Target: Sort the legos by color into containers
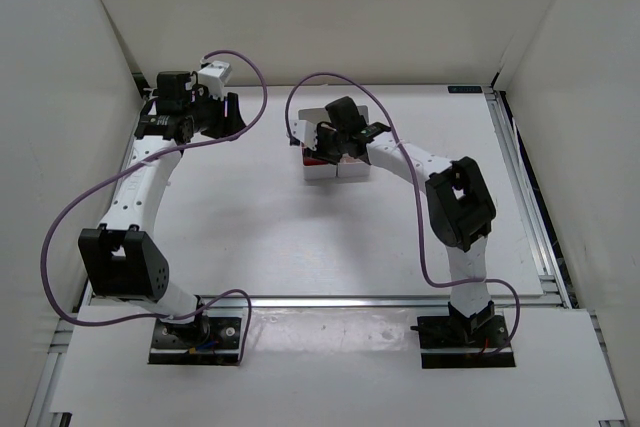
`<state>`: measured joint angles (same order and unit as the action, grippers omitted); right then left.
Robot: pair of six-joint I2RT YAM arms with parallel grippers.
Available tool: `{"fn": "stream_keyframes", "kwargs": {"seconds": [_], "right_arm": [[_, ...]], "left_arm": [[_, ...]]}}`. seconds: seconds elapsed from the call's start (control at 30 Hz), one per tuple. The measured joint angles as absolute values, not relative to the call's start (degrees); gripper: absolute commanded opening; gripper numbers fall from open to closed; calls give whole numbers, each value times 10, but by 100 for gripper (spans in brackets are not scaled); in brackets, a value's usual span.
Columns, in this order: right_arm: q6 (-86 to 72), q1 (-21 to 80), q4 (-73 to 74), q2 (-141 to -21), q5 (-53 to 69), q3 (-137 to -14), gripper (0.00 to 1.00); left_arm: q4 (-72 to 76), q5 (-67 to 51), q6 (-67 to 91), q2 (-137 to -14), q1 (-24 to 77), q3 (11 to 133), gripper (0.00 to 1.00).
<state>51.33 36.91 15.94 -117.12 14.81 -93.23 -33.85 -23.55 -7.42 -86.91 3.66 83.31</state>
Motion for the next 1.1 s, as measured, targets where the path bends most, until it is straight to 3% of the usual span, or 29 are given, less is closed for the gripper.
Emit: {"fn": "stream_keyframes", "kwargs": {"seconds": [0.07, 0.1, 0.17, 0.7, 0.93, 1.1], "right_arm": [[513, 370, 155, -1172, 141, -932, 27], [513, 371, 151, -1172, 136, -932, 39], [512, 373, 142, -1173, 127, -932, 45], [498, 377, 133, -1170, 122, -927, 60], [436, 380, 137, -1087, 121, -888, 66], [337, 358, 147, -971, 118, -872, 73]], "left_arm": [[-338, -236, -74, -869, 37, 833, 66], [-338, -236, -74, -869, 37, 833, 66], [-338, -236, -74, -870, 37, 833, 66], [-334, -246, -70, -888, 37, 842, 66], [-333, -253, -57, -888, 37, 841, 67], [-326, -266, -34, -883, 37, 819, 96]]}}
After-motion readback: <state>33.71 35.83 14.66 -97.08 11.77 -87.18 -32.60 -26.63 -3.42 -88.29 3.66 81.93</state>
